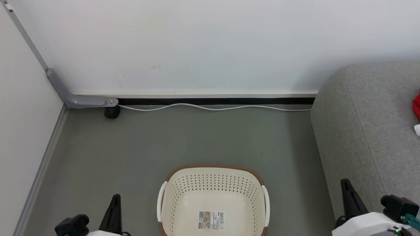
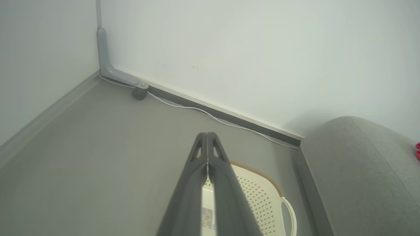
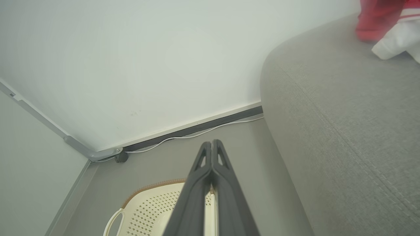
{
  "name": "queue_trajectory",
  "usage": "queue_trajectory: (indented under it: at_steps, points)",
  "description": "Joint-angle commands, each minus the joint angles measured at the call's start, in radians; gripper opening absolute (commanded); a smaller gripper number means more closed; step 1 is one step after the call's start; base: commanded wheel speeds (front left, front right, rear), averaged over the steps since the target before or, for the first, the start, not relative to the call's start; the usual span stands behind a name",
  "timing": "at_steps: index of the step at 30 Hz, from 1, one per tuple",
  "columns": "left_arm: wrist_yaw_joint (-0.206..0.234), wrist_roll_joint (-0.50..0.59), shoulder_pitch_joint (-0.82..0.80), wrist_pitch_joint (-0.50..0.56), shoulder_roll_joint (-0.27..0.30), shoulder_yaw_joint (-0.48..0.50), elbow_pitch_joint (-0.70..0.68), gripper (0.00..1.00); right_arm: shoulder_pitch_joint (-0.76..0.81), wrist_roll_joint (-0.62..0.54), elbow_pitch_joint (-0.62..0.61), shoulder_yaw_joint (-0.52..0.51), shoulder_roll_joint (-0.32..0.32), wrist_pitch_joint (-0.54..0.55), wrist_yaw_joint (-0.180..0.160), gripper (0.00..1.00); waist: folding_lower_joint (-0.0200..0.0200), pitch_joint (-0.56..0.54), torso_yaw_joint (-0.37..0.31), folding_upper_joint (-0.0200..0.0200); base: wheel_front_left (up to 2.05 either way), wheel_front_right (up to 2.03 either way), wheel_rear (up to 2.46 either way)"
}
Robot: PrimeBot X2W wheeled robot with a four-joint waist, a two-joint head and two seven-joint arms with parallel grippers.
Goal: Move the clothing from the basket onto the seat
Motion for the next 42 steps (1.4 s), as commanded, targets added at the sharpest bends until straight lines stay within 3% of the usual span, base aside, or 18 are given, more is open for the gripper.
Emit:
queue_trajectory:
  at_steps: [1,42]
  points:
    - [-0.009,-0.033,-0.04,0.005,0.013,0.014,-0.029,0.0,-0.031,0.031,-0.03,-0.004,-0.01,0.009,0.0,0.0,-0.0003,0.0,-0.001,-0.0001,0.0,0.0,0.0]
    - [-0.035,-0.476,-0.082,0.122,0.018,0.061,-0.068,0.0,-0.043,0.487,-0.082,-0.05,-0.008,0.124,0.001,0.0,-0.0003,-0.012,-0.02,-0.0001,0.0,0.0,0.0]
